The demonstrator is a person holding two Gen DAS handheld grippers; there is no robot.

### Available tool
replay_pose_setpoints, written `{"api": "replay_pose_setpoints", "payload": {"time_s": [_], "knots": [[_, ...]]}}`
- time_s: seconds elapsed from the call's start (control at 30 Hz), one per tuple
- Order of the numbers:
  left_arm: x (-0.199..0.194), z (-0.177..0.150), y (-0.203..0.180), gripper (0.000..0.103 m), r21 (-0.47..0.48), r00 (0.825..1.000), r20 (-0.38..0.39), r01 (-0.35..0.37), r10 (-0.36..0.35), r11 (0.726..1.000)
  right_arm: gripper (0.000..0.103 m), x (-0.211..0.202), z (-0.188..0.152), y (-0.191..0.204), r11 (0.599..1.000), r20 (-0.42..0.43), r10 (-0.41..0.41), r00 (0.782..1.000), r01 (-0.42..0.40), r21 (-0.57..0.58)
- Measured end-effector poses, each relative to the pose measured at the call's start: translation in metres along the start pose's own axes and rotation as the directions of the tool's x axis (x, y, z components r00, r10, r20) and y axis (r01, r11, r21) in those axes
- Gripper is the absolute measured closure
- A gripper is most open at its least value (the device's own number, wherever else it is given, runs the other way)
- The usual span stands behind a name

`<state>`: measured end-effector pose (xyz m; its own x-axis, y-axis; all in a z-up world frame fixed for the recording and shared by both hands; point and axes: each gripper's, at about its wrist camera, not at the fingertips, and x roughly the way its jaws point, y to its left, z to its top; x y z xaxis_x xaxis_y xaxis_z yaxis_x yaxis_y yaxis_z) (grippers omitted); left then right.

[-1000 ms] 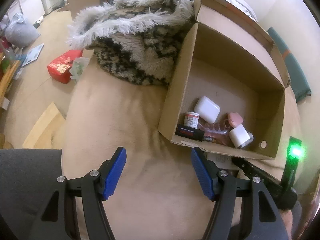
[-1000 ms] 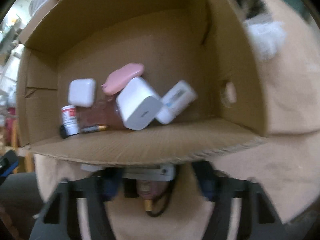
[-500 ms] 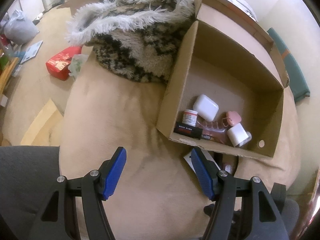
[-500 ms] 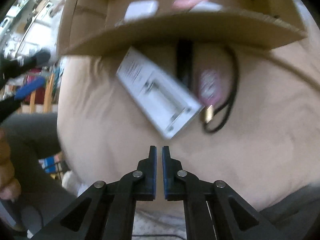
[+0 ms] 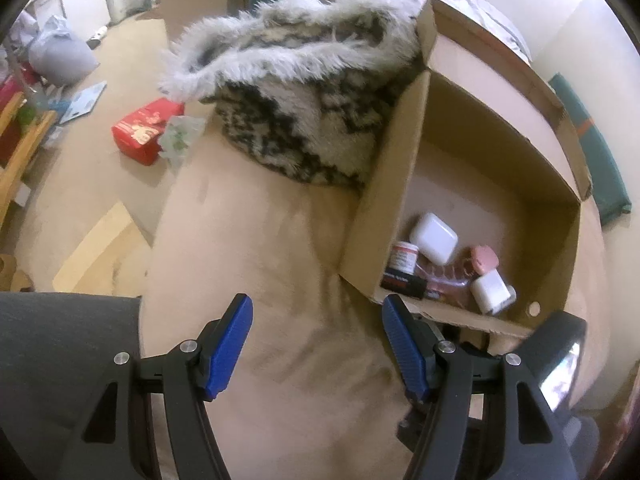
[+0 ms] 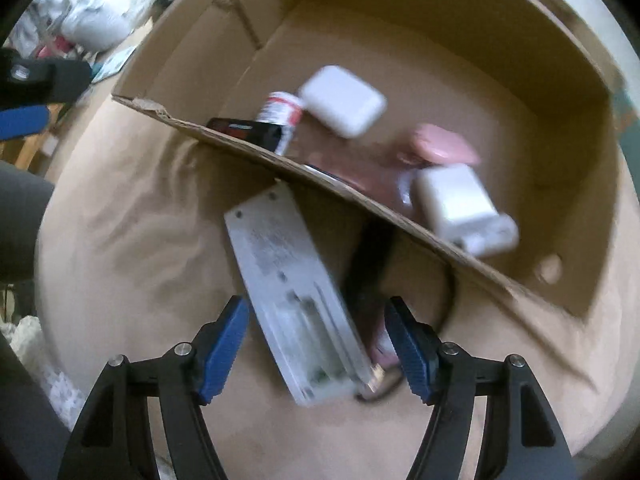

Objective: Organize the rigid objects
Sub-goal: 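Grasp the white rectangular remote with the right tool and lift it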

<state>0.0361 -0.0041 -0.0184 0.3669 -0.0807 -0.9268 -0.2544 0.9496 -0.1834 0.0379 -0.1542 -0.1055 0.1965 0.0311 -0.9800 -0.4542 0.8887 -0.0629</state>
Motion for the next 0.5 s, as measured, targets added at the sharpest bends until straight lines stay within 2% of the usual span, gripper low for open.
{"api": "replay_pose_setpoints", "payload": {"time_s": [0.2,0.23,0.3,0.4,0.5], "knots": [[0.002,0.003,0.003,0.039,-0.018,1.000,0.007,-0.024,0.024,1.000,0.029,0.018,0.015,0.016,0.999,0.002,0.016,1.000,-0.016,-0.046],[0.003,0.003,0.002,0.039,-0.016,1.000,0.005,-0.025,0.025,1.000,0.032,0.020,0.015,0.023,0.998,0.005,0.007,1.000,-0.007,-0.057],[0.004,0.003,0.001,0.039,-0.008,1.000,0.002,-0.031,0.031,0.999,0.050,0.016,0.005,0.025,0.997,0.020,-0.015,1.000,0.016,-0.082],[0.006,0.002,0.000,0.039,0.003,0.999,-0.002,-0.041,0.041,0.999,0.056,0.008,-0.002,0.022,0.997,0.015,0.016,1.000,-0.015,-0.071],[0.009,0.002,0.001,0.039,-0.001,0.999,-0.011,-0.045,0.045,0.999,0.056,-0.008,-0.009,0.002,0.995,0.019,0.095,0.995,-0.095,0.008]]}}
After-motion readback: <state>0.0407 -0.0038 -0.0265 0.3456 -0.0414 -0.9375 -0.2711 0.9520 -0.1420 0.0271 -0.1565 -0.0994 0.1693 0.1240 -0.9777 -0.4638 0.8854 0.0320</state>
